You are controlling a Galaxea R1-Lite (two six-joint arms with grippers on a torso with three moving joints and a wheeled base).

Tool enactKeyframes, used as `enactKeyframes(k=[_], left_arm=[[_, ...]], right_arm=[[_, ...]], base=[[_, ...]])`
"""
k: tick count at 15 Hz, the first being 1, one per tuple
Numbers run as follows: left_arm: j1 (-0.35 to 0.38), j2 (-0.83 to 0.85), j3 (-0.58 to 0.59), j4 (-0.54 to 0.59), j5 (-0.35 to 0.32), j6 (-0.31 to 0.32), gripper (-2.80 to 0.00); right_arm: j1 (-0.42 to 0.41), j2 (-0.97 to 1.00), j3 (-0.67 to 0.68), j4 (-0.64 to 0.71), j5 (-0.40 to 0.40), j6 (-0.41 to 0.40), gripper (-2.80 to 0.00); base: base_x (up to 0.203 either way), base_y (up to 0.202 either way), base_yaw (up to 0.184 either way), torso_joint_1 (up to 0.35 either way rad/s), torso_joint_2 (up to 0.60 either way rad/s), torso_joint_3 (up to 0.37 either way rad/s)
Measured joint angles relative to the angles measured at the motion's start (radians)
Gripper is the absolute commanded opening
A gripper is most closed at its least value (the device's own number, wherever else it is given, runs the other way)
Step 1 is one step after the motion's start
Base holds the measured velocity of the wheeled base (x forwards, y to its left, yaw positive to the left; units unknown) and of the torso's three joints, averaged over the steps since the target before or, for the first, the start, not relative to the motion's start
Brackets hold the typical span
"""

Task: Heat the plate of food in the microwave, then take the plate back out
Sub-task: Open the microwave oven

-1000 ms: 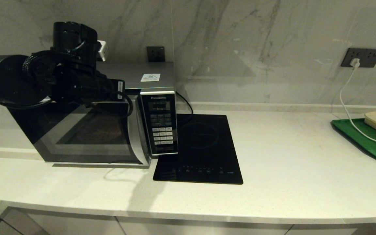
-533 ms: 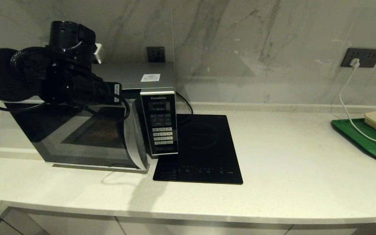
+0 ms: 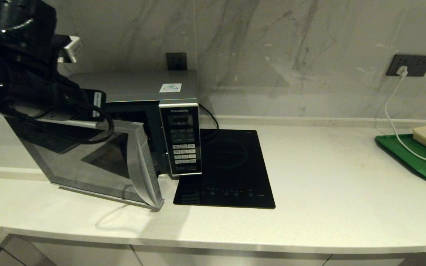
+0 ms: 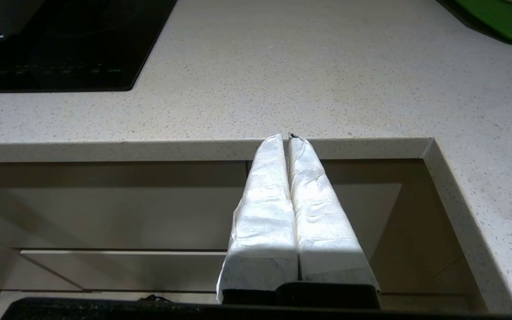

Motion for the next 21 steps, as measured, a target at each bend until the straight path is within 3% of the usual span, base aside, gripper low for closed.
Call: enactKeyframes(k=[2, 4, 9, 11, 15, 21], left_arm=[[0.011, -0.058, 0.004, 0.058, -0.004, 0.002, -2.80], [0.011, -0.082, 0.004, 0.045, -0.010, -0.003, -2.80], [-0.024, -0.003, 0.025, -0.176, -0.012, -0.026, -2.80], [-0.045, 0.036, 0.028, -0.190, -0.011, -0.027, -2.80], [-0.052, 0.086, 0.082, -0.187, -0.008, -0.087, -2.80], [-0.048, 0.044, 0.119, -0.079, 0.058, -0.083, -2.80]], right_arm=[[0.000, 0.000, 0.000, 0.000, 0.000, 0.001, -2.80], [0.000, 0.000, 0.000, 0.001, -0.001, 0.001, -2.80], [0.000, 0.000, 0.000, 0.001, 0.000, 0.000, -2.80], [0.000, 0.000, 0.000, 0.000, 0.000, 0.001, -2.80], [0.000, 0.000, 0.000, 0.001, 0.000, 0.000, -2.80], [0.000, 0.000, 0.000, 0.000, 0.000, 0.001, -2.80]], base=[[0.000, 0.000, 0.000, 0.000, 0.00, 0.000], [0.000, 0.000, 0.000, 0.000, 0.00, 0.000], [0.000, 0.000, 0.000, 0.000, 0.00, 0.000], [0.000, 0.000, 0.000, 0.000, 0.00, 0.000], [0.000, 0.000, 0.000, 0.000, 0.00, 0.000], [0.000, 0.000, 0.000, 0.000, 0.00, 0.000]])
